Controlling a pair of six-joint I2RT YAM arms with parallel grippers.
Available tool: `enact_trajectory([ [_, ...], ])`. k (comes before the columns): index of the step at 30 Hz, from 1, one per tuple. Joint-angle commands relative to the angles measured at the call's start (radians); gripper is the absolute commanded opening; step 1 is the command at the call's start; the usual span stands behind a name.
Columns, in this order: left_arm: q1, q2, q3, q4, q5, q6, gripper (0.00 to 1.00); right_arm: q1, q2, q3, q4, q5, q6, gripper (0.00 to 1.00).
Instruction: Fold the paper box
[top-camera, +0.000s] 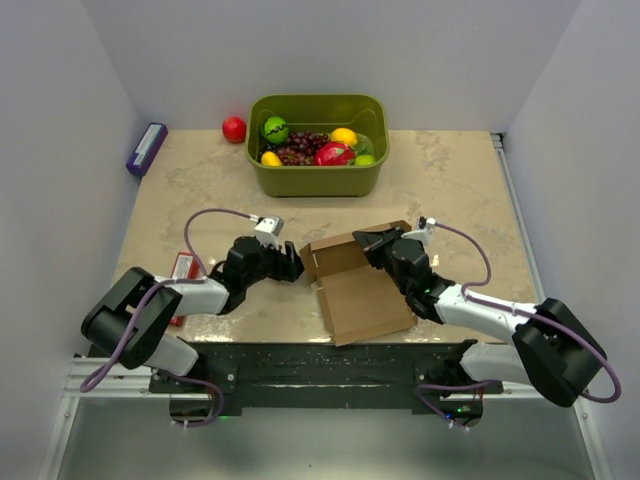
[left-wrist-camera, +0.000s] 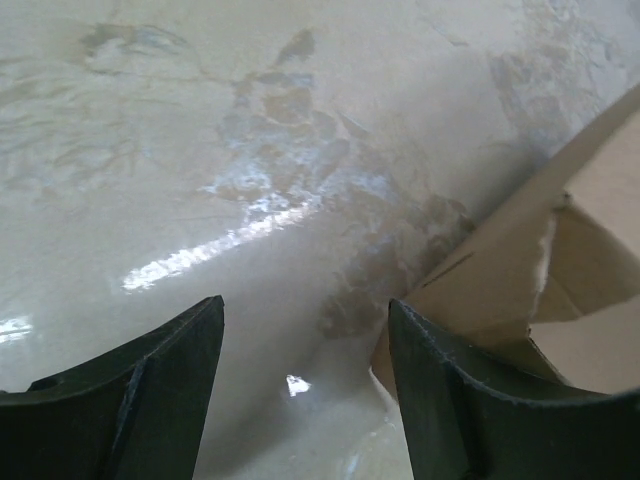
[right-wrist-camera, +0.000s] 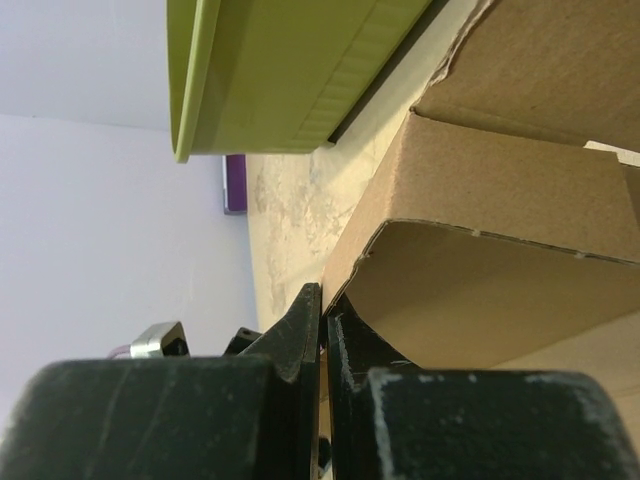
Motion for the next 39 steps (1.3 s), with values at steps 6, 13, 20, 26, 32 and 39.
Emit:
enact_trajectory([
  [6,-0.112,-0.028,-0.017,0.045,-0.037,0.010,0.71,0.005,0.022,0.001,-0.022,0.033,-0.025,0.00],
  [13,-0.141,-0.106,-0.061,0.030,-0.061,-0.022,0.71,0.007,0.020,0.001,-0.025,0.036,-0.023,0.00],
  [20,-0.149,-0.115,-0.100,0.129,-0.012,-0.011,0.71,0.007,0.022,-0.005,0.005,0.031,-0.033,0.00],
  [26,-0.161,-0.118,-0.135,0.234,0.012,-0.005,0.71,0.007,0.001,-0.056,0.111,0.005,-0.089,0.00],
  [32,-0.187,-0.111,-0.169,0.320,0.028,0.017,0.70,0.005,-0.027,-0.137,0.243,-0.027,-0.135,0.00],
  [39,-0.209,-0.126,-0.173,0.326,-0.053,0.040,0.62,0.007,-0.024,-0.171,0.392,-0.073,-0.195,0.00],
])
